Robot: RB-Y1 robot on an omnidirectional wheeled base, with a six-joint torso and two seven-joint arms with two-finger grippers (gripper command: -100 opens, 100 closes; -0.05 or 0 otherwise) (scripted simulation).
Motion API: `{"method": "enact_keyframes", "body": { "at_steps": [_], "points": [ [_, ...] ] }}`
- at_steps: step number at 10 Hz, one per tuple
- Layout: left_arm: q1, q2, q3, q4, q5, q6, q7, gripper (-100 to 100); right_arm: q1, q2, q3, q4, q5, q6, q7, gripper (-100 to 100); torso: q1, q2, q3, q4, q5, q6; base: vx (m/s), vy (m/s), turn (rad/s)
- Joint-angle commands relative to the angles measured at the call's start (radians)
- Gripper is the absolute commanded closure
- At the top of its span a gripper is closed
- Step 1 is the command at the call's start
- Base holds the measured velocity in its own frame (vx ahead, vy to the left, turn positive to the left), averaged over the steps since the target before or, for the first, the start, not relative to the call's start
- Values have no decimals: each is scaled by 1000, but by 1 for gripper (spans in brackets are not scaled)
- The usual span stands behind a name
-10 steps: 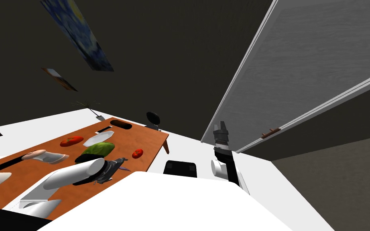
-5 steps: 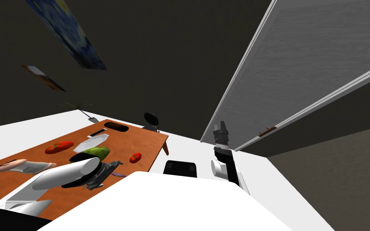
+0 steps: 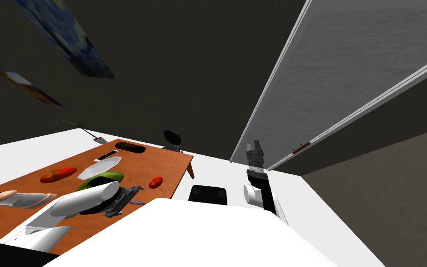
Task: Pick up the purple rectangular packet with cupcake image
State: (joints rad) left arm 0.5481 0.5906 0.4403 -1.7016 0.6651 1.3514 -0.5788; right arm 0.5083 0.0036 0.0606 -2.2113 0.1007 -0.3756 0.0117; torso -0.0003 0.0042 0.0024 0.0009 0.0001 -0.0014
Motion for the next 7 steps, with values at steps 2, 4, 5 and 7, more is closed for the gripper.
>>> {"method": "enact_keyframes", "body": {
  "at_steps": [2,4,5,7],
  "points": [
    [-10,-1,-5,21,-5,-11,4,-100,0,0,0,0,0,0,0,0,0,0,0,0,0,0,-49,5,-70],
    [-11,-1,-6,23,-5,-13,5,100,0,0,0,0,0,0,0,0,-1,-3,-2,-1,0,0,-3,0,2],
    [-10,-1,-6,23,-5,-12,5,100,0,0,0,0,0,0,0,0,-1,-4,-2,-1,0,0,0,0,0],
    [-10,-1,-6,23,-5,-12,5,100,0,0,0,0,0,0,0,0,0,-4,-2,-1,0,0,0,0,0]
  ]
}}
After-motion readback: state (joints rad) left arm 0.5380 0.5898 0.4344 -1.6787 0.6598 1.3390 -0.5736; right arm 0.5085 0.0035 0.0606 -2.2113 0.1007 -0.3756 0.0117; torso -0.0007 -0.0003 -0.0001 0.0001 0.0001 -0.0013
